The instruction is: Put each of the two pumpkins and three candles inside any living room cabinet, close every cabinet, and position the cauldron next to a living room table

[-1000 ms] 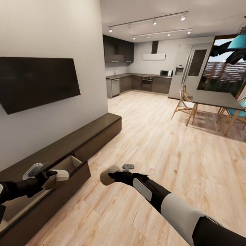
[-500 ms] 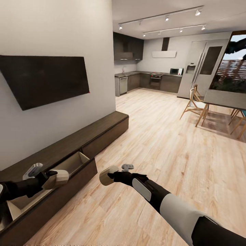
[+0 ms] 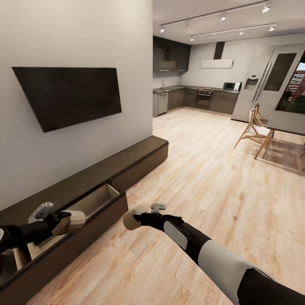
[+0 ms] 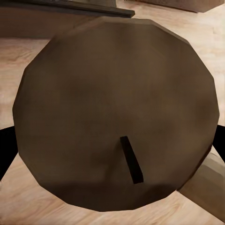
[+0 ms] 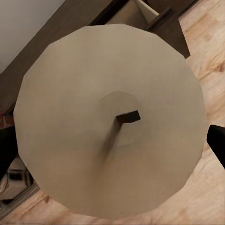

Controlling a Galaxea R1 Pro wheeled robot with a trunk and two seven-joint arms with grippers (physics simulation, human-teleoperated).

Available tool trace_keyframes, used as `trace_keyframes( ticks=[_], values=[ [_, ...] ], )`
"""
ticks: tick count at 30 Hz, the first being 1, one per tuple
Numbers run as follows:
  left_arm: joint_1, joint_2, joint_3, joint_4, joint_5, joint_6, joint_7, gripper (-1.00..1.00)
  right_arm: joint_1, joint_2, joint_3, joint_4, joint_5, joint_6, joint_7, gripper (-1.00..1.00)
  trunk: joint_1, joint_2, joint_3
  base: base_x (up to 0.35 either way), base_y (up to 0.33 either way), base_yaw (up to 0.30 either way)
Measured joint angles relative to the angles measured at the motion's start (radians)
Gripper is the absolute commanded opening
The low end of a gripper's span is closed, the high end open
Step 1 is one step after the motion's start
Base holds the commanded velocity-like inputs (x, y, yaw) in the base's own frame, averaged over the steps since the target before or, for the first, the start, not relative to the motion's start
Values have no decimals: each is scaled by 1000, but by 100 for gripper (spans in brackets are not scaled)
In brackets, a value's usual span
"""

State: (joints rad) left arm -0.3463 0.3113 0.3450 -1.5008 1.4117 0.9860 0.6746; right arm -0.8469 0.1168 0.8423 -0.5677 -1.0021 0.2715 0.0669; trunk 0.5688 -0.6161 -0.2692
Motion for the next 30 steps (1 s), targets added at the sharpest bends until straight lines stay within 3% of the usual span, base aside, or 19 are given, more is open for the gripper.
trace_keyframes(
  ticks=[8,30],
  values=[
    [2,0,-1,0,1,0,0,-100,0,-1,0,0,0,0,1,-100,-19,35,6,0,0,162],
    [4,0,0,0,0,0,0,-100,0,0,0,-1,1,0,3,-100,-104,190,47,0,0,161]
  ],
)
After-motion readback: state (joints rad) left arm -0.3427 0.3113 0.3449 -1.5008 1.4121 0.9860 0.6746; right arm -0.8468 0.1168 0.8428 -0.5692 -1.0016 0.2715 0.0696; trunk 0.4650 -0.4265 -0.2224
